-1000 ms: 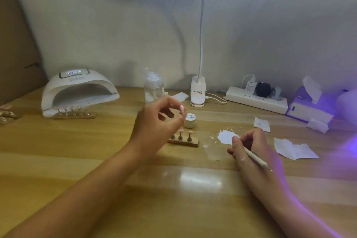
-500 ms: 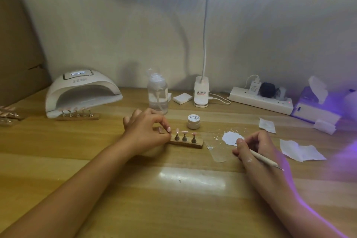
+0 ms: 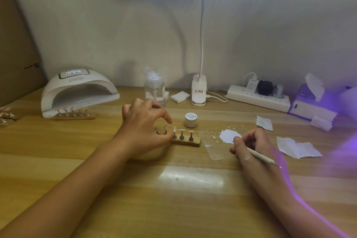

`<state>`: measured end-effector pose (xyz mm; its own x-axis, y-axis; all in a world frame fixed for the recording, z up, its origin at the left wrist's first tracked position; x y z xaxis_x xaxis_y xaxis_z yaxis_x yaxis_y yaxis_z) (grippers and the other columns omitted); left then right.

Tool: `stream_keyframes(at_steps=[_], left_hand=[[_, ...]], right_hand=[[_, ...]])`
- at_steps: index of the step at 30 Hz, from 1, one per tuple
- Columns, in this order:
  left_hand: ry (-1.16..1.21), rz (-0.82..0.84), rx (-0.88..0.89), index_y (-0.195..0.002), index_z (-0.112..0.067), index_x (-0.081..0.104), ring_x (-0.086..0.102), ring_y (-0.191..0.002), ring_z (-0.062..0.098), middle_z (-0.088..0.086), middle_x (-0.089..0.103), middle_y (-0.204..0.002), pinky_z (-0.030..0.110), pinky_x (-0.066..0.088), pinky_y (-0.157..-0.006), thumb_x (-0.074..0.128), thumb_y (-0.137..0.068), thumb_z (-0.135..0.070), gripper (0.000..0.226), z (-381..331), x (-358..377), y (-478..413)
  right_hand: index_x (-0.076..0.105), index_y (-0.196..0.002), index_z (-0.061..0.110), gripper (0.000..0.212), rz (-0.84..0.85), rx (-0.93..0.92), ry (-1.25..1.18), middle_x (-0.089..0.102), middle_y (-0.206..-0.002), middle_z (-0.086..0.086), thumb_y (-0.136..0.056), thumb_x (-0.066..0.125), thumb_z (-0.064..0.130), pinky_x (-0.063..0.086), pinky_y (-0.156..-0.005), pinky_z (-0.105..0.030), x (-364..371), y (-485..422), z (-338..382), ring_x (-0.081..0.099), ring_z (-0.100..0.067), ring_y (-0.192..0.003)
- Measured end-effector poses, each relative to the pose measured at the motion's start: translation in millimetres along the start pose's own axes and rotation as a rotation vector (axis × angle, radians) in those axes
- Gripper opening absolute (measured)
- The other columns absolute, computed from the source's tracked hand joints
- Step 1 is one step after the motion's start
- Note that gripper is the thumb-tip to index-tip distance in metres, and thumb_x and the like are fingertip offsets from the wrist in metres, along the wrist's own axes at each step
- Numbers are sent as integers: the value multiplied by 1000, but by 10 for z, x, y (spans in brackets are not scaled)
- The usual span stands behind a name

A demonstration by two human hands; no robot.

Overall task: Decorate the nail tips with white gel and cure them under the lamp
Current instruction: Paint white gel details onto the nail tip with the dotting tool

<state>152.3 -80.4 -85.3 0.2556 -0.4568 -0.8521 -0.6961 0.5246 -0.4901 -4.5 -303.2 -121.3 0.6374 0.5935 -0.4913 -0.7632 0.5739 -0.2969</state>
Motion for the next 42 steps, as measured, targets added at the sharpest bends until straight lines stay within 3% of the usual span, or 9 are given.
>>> stream_keyframes(at_steps=[6, 16, 19, 22, 24, 28, 30, 34, 42], left_hand=[[-38, -21, 62, -84, -43, 62, 34, -110, 6, -20, 50, -115, 25, 9, -83, 71, -72, -50, 16, -119, 45, 35], [5, -41, 98, -79, -37, 60, 38, -104, 6, -20, 55, -106, 29, 17, -83, 69, -77, -38, 9, -218, -111, 12], [237, -104, 87, -77, -34, 61, 52, -83, 4, -19, 63, -85, 27, 34, -77, 71, -75, -35, 11, -342, -259, -17], [629, 47, 97, -77, -30, 67, 60, -65, 1, -21, 68, -77, 8, 39, -59, 75, -78, -23, 11, -677, -115, 56], [704, 151, 98, -78, -30, 69, 59, -62, -3, -22, 69, -77, 6, 39, -58, 76, -81, -20, 13, -876, 90, 153], [675, 225, 111, -87, -35, 73, 58, -66, -2, -20, 71, -87, 8, 38, -62, 74, -85, -22, 13, -997, 377, 214], [658, 225, 104, -94, -34, 75, 58, -68, 1, -21, 71, -91, 12, 40, -64, 73, -86, -23, 14, -985, 411, 208], [624, 231, 123, -100, -37, 75, 54, -62, 4, -14, 67, -95, 18, 43, -64, 70, -87, -22, 20, -995, 449, 217], [607, 240, 79, -110, -37, 64, 61, -67, 6, -21, 69, -93, 23, 49, -70, 69, -87, -21, 28, -997, 458, 221]], right_hand=[[51, -86, 31, 15, 6, -6, -12, 72, -79, 16, -92, 55, 44, 42, -64, -25, 1, -6, 2, 60, 5, -76], [51, -85, 38, 11, 16, -19, -73, 72, -78, 12, -90, 58, 43, 45, -65, -28, 2, 2, 27, 62, 1, -73], [55, -84, 35, 14, -3, -29, -162, 70, -75, 12, -90, 67, 38, 46, -61, -26, 6, -9, 33, 63, -3, -67], [61, -83, 31, 15, -61, -16, -328, 69, -77, 5, -88, 74, 35, 52, -62, -30, -23, -27, 28, 63, -9, -68], [64, -85, 32, 12, -125, -11, -404, 70, -80, 4, -87, 76, 31, 52, -54, -23, -80, -49, 14, 65, -10, -71], [69, -92, 29, 2, -121, 19, -382, 75, -87, 8, -93, 68, 30, 47, -47, -21, -166, -177, -28, 68, -9, -62], [62, -91, 22, 7, -86, 48, -332, 76, -78, 3, -93, 63, 29, 43, -47, -26, -168, -239, -63, 62, -10, -50], [54, -80, 12, 24, -75, 101, -254, 73, -63, 1, -90, 69, 28, 40, -41, -17, -146, -274, -149, 57, -5, -42], [56, -79, 14, 26, -11, 106, -192, 74, -68, 7, -90, 70, 32, 42, -58, -26, -107, -264, -143, 63, 1, -51]])
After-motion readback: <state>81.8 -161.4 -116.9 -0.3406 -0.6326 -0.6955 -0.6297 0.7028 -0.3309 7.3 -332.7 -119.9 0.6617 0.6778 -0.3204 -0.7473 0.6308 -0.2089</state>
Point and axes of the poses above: each hand's wrist, its own y-axis away from the middle knuckle, its own x-axis out of the palm, z = x × y, the point moved 4 cm from there along -y, towards the middle knuckle
